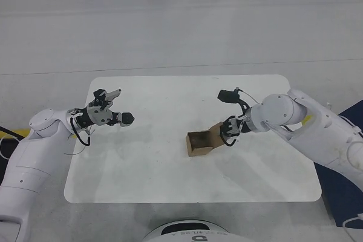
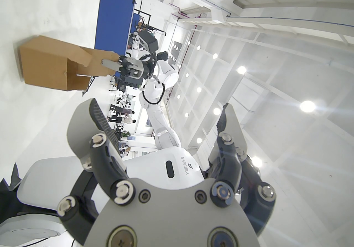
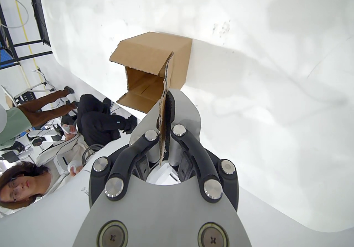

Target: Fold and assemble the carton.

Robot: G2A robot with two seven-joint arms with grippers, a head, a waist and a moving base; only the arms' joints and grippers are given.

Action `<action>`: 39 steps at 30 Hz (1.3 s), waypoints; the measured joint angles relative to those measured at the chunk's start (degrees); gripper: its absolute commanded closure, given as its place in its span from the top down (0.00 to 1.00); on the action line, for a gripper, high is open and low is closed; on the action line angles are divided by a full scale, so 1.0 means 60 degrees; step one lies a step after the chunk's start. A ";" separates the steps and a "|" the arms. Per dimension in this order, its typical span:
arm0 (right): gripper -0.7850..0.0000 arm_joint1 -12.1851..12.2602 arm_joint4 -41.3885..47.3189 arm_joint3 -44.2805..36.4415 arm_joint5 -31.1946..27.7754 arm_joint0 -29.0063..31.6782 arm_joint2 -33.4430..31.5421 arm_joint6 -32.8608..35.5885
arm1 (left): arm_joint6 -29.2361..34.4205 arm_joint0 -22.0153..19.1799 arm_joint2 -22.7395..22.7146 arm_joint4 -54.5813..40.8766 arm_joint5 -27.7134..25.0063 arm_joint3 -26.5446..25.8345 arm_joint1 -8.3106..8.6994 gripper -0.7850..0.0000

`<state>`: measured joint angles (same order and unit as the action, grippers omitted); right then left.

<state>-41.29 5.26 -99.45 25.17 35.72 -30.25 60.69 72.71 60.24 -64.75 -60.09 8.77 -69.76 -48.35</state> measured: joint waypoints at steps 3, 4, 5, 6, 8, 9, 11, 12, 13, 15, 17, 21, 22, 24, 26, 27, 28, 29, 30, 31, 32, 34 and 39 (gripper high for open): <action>0.18 -0.0290 -0.0292 0.0387 0.0060 -0.0382 0.0272 0.0127 | 0.0000 0.0000 0.0000 0.0000 0.0000 0.0000 0.0000 1.00; 0.36 -0.0429 -0.0396 0.0543 0.0158 -0.0556 0.0400 0.0198 | 0.0000 0.0000 0.0000 0.0000 0.0000 0.0000 0.0000 1.00; 0.50 -0.0533 -0.0415 0.0636 0.0205 -0.0676 0.0481 0.0242 | 0.0000 0.0000 0.0000 0.0000 0.0000 0.0000 0.0000 1.00; 0.78 -0.0634 -0.0380 0.0714 0.0202 -0.0785 0.0538 0.0281 | 0.0000 0.0000 0.0000 0.0000 0.0000 0.0000 0.0000 1.00; 0.94 -0.0831 -0.0177 0.0856 0.0083 -0.0966 0.0583 0.0294 | 0.0000 0.0000 0.0000 0.0000 0.0000 0.0000 0.0000 1.00; 0.98 -0.0891 -0.0064 0.0899 0.0025 -0.1000 0.0570 0.0262 | 0.0000 0.0000 0.0000 0.0000 0.0000 0.0000 0.0000 1.00; 1.00 -0.0966 0.0083 0.0932 0.0070 -0.0978 0.0498 0.0029 | 0.0000 0.0000 0.0000 0.0000 0.0000 0.0000 0.0000 1.00; 1.00 -0.0974 0.0130 0.0851 0.0151 -0.0896 0.0443 -0.0140 | 0.0000 0.0000 0.0000 0.0000 0.0000 0.0000 0.0000 1.00; 1.00 -0.0964 0.0173 0.0752 0.0193 -0.0799 0.0386 -0.0281 | 0.0000 0.0000 0.0000 0.0000 0.0000 0.0000 0.0000 1.00; 1.00 -0.0898 0.0295 0.0510 0.0217 -0.0519 0.0222 -0.0595 | 0.0000 0.0000 0.0000 0.0000 0.0000 0.0000 0.0000 1.00; 1.00 -0.0756 0.0495 0.0175 0.0147 -0.0050 -0.0057 -0.1037 | 0.0000 0.0000 0.0000 0.0000 0.0000 0.0000 0.0000 1.00; 1.00 -0.0336 0.0652 -0.0654 -0.0137 0.1154 -0.0762 -0.2064 | 0.0000 0.0000 0.0000 0.0000 0.0000 0.0000 0.0000 1.00; 1.00 -0.0185 0.0602 -0.0995 -0.0142 0.1577 -0.0993 -0.2384 | 0.0000 0.0000 0.0000 0.0000 0.0000 0.0000 0.0000 1.00; 1.00 0.0044 0.0375 -0.1558 -0.0025 0.2206 -0.1302 -0.2784 | 0.0000 0.0000 0.0000 0.0000 0.0000 0.0000 0.0000 1.00; 1.00 0.0284 0.0021 -0.2275 0.0251 0.2923 -0.1564 -0.3087 | 0.0000 0.0000 0.0000 0.0000 0.0000 0.0000 0.0000 1.00; 1.00 0.0371 -0.0099 -0.2539 0.0379 0.3200 -0.1660 -0.3167 | 0.0000 0.0000 0.0000 0.0000 0.0000 0.0000 0.0000 1.00; 1.00 0.0473 -0.0206 -0.2810 0.0595 0.3524 -0.1788 -0.3227 | 0.0000 0.0000 0.0000 0.0000 0.0000 0.0000 0.0000 1.00; 1.00 0.0525 -0.0233 -0.2934 0.0767 0.3703 -0.1868 -0.3248 | 0.0000 0.0000 0.0000 0.0000 0.0000 0.0000 0.0000 1.00; 1.00 0.0548 -0.0236 -0.2981 0.0869 0.3786 -0.1909 -0.3255 | 0.0000 0.0000 0.0000 0.0000 0.0000 0.0000 0.0000 1.00; 1.00 0.0551 -0.0231 -0.2987 0.0891 0.3802 -0.1922 -0.3256 | 0.0000 0.0000 0.0000 0.0000 0.0000 0.0000 0.0000 1.00; 1.00 0.0549 -0.0226 -0.2979 0.0880 0.3792 -0.1920 -0.3256 | 0.0000 0.0000 0.0000 0.0000 0.0000 0.0000 0.0000 1.00; 1.00 0.0544 -0.0222 -0.2968 0.0859 0.3776 -0.1912 -0.3253 | 0.0000 0.0000 0.0000 0.0000 0.0000 0.0000 0.0000 1.00; 1.00 0.0494 -0.0333 -0.2879 0.0672 0.3998 -0.1708 -0.3397 | 0.0000 0.0000 0.0000 0.0000 0.0000 0.0000 0.0000 1.00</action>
<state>-38.33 3.26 -116.72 29.20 59.71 -40.50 40.30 72.71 60.24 -64.75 -60.09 8.77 -69.76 -48.35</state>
